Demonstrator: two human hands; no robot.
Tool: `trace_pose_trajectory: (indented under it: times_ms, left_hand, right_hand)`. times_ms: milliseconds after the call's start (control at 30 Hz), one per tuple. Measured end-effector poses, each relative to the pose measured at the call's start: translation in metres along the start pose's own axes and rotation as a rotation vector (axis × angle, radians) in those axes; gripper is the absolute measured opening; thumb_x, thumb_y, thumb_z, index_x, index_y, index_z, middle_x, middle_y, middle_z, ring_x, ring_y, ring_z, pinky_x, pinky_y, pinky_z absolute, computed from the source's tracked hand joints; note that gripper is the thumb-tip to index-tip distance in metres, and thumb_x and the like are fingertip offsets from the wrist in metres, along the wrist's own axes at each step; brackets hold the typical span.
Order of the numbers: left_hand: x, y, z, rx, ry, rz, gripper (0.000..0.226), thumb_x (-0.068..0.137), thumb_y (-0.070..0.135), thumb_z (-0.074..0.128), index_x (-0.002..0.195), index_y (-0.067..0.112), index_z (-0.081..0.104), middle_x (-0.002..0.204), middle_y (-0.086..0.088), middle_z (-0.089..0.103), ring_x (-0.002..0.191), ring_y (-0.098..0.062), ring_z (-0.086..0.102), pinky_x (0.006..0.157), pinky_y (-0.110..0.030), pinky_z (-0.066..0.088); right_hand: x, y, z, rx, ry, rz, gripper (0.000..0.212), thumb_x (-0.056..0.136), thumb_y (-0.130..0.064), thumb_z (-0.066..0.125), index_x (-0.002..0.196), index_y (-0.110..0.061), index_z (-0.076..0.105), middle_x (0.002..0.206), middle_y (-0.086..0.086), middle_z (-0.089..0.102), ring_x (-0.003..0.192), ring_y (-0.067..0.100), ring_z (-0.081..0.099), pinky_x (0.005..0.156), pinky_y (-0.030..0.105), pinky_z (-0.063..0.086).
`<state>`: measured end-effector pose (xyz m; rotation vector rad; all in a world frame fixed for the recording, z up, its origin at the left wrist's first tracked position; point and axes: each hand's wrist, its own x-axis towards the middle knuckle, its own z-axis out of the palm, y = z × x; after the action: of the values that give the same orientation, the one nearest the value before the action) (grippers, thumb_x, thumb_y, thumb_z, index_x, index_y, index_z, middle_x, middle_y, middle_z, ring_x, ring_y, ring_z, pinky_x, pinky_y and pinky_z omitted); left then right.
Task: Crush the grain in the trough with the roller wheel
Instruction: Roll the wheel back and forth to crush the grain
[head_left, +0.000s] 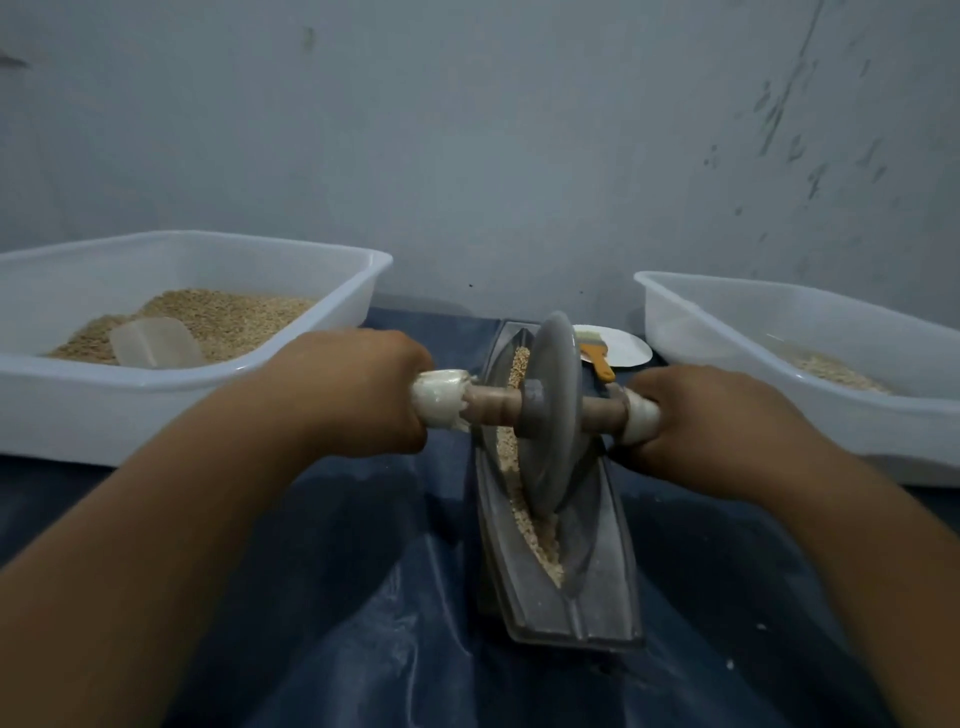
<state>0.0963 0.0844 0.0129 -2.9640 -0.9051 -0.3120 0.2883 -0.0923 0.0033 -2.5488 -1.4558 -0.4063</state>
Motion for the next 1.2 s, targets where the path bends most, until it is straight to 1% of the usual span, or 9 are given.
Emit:
trace_pose_trajectory:
  times_ms: [100,200,400,500,633,800,933,1067,1200]
  left_hand:
    - [-0.010,-0.001,-0.008,0.003,-0.054,0.012,0.020,0.062,0.038,0.071,0.075,0.034,0.056,0.068,0.012,0.060,0.062,-0.003,0.055,0.053,-0.023,0.039]
    - [-0.012,-0.001,-0.011,-0.002,0.005,0.018,0.026,0.054,0.044,0.066,0.078,0.039,0.059,0.064,0.014,0.061,0.060,-0.003,0.057,0.058,-0.026,0.049]
    - [-0.001,0.004,0.000,-0.042,-0.021,-0.046,0.017,0.067,0.030,0.071,0.078,0.029,0.058,0.075,0.007,0.063,0.070,-0.014,0.060,0.068,-0.030,0.051]
    - [-0.006,0.002,-0.007,-0.036,-0.053,-0.033,0.017,0.063,0.029,0.073,0.074,0.026,0.061,0.059,0.006,0.061,0.055,-0.008,0.058,0.051,-0.023,0.039]
    - [-0.012,0.002,-0.015,-0.038,-0.013,0.017,0.025,0.057,0.032,0.075,0.075,0.042,0.061,0.063,0.026,0.061,0.047,-0.005,0.056,0.048,-0.022,0.036]
    - [-0.002,0.007,-0.002,-0.061,0.013,-0.039,0.016,0.066,0.023,0.074,0.077,0.026,0.063,0.062,0.007,0.060,0.055,-0.008,0.055,0.048,-0.022,0.034]
    - [-0.006,0.001,-0.007,-0.072,-0.042,-0.036,0.018,0.062,0.026,0.076,0.073,0.026,0.062,0.055,0.005,0.061,0.048,-0.008,0.056,0.048,-0.023,0.036]
    - [-0.007,-0.002,-0.010,-0.090,-0.035,0.007,0.024,0.057,0.033,0.079,0.074,0.036,0.063,0.061,0.020,0.063,0.048,-0.006,0.058,0.051,-0.024,0.041]
    - [0.001,0.003,-0.001,-0.062,0.060,-0.024,0.018,0.062,0.027,0.076,0.071,0.030,0.061,0.057,0.008,0.059,0.053,-0.006,0.055,0.050,-0.022,0.035]
  right_hand:
    - [-0.010,0.007,-0.017,0.138,-0.206,-0.021,0.020,0.066,-0.045,0.076,0.074,-0.041,0.058,0.067,-0.014,0.063,0.060,0.007,0.058,0.056,0.030,0.045]
    - [-0.018,0.010,-0.025,0.266,-0.332,-0.024,0.025,0.061,-0.048,0.079,0.076,-0.047,0.060,0.066,-0.018,0.064,0.061,0.003,0.060,0.058,0.029,0.048]
    - [0.000,-0.006,0.000,-0.041,0.052,-0.003,0.024,0.079,-0.047,0.067,0.076,-0.027,0.055,0.076,-0.006,0.061,0.074,0.022,0.058,0.058,0.030,0.040]
    - [-0.005,0.002,-0.013,0.051,-0.124,-0.027,0.025,0.066,-0.047,0.072,0.076,-0.028,0.058,0.070,-0.006,0.063,0.066,0.014,0.060,0.058,0.031,0.046]
    - [-0.021,0.007,-0.027,0.323,-0.374,-0.022,0.034,0.049,-0.056,0.072,0.079,-0.045,0.060,0.061,-0.014,0.064,0.051,0.003,0.060,0.046,0.025,0.045]
    - [0.000,-0.002,0.000,0.005,0.019,0.007,0.025,0.074,-0.043,0.069,0.071,-0.025,0.053,0.070,-0.007,0.057,0.064,0.012,0.051,0.052,0.026,0.034]
    - [-0.006,0.003,-0.009,0.077,-0.133,-0.036,0.022,0.069,-0.040,0.073,0.072,-0.028,0.055,0.068,-0.005,0.061,0.065,0.015,0.058,0.055,0.030,0.043]
    - [-0.018,0.009,-0.023,0.233,-0.293,-0.062,0.038,0.048,-0.061,0.066,0.080,-0.044,0.058,0.067,-0.014,0.064,0.059,0.005,0.059,0.053,0.030,0.043]
    - [-0.003,0.004,-0.005,0.088,-0.034,-0.024,0.025,0.069,-0.045,0.071,0.070,-0.027,0.055,0.067,-0.006,0.057,0.065,0.013,0.055,0.056,0.030,0.040]
